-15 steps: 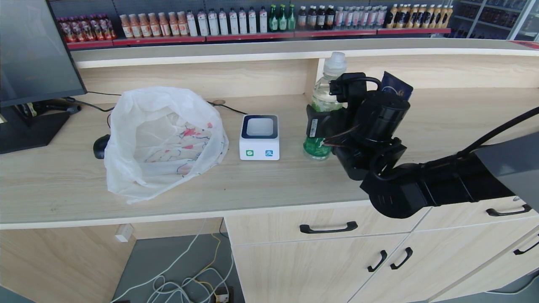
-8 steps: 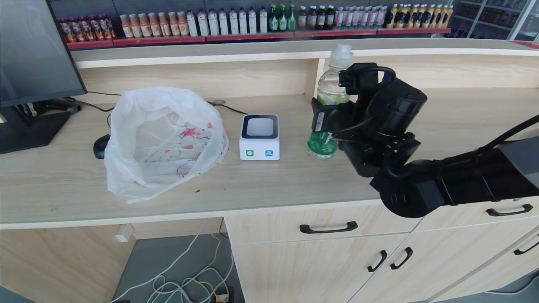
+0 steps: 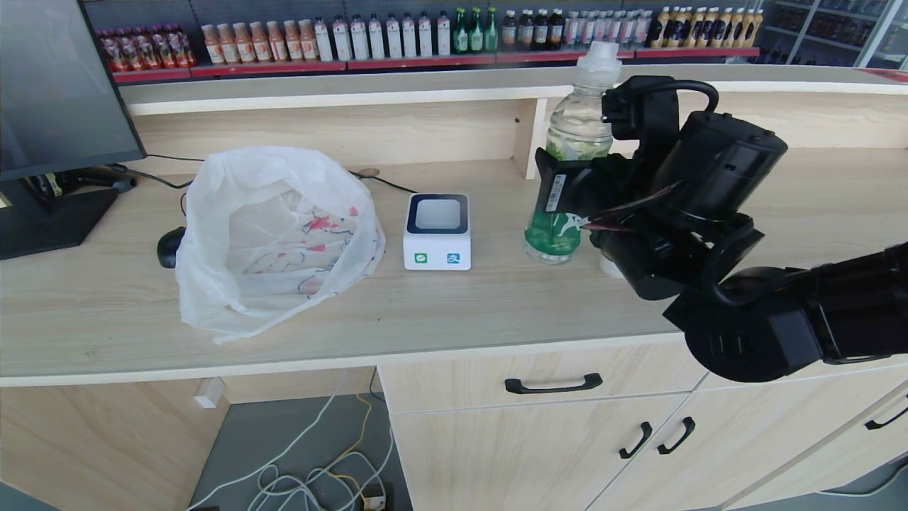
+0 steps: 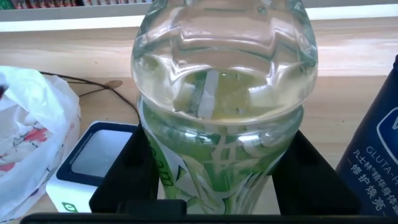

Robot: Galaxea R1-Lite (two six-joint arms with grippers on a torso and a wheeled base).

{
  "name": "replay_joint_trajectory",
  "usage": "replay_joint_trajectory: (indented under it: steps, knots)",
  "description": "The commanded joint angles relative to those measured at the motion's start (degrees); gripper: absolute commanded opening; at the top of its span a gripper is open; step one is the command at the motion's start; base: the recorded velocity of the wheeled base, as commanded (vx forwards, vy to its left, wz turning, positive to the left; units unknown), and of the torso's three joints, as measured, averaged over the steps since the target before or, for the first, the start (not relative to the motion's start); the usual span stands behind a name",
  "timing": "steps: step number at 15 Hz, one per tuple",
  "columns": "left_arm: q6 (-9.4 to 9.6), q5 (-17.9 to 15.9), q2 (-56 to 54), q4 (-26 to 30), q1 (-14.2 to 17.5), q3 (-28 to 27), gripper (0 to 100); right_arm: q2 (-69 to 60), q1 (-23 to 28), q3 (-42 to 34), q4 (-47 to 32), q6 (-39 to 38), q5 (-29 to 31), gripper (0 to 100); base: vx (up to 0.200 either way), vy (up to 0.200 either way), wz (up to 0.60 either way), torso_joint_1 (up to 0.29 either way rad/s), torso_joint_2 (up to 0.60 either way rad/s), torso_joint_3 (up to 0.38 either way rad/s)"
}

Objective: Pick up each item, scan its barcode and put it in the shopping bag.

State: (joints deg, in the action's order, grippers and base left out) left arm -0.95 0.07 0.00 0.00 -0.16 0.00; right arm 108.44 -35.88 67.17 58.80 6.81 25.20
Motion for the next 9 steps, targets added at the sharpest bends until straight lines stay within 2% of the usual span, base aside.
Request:
replay_joint_trajectory:
  steps: [1, 9]
  knots:
    - [-0.02, 0.0, 0.0, 0.0, 0.0, 0.0, 100, -3.1, -1.5, -1.7, 0.1, -0.1, -0.1, 0, 0.000, 0.000, 0.00, 0.000, 0.00, 0.000]
    - [-0.02, 0.0, 0.0, 0.0, 0.0, 0.0, 100, -10.8, -6.8, -7.8, 0.2, -0.9, 0.1, 0, 0.000, 0.000, 0.00, 0.000, 0.00, 0.000]
